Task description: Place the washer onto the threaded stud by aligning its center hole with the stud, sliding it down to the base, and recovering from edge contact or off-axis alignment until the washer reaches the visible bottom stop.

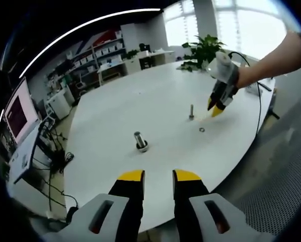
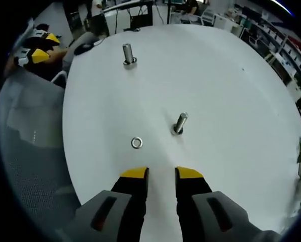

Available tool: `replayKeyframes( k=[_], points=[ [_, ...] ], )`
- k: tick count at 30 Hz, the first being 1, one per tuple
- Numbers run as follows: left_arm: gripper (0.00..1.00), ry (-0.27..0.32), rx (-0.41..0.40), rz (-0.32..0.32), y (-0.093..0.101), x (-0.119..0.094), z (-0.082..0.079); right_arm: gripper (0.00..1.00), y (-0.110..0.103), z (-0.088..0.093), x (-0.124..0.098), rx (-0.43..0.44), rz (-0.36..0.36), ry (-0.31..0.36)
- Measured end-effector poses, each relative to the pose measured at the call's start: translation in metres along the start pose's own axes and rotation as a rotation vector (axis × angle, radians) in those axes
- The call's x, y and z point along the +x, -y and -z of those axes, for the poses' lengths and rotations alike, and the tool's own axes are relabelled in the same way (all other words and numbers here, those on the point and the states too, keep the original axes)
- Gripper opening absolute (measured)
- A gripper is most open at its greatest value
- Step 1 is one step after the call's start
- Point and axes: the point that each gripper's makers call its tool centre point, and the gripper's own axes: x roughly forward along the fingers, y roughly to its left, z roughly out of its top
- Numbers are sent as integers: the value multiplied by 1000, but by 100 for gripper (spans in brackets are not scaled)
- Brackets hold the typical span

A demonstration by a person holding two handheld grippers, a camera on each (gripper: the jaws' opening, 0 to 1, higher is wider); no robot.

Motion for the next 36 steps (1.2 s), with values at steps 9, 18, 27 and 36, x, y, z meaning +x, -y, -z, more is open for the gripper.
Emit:
replayKeyframes(
  k=[9, 18, 27, 36],
  points=[
    [21, 14, 1, 6, 1, 0, -3, 24, -7, 4, 0, 0, -1, 2],
    [21, 23, -14, -14, -4, -2, -4, 25, -15, 9, 4, -24, -7, -17],
    [21, 35, -24, -21, -7, -4, -6, 26, -21, 2, 9, -45, -12, -13],
    [22, 27, -17, -22, -6, -3, -4, 26, -24, -3, 14, -54, -29, -2]
  ],
)
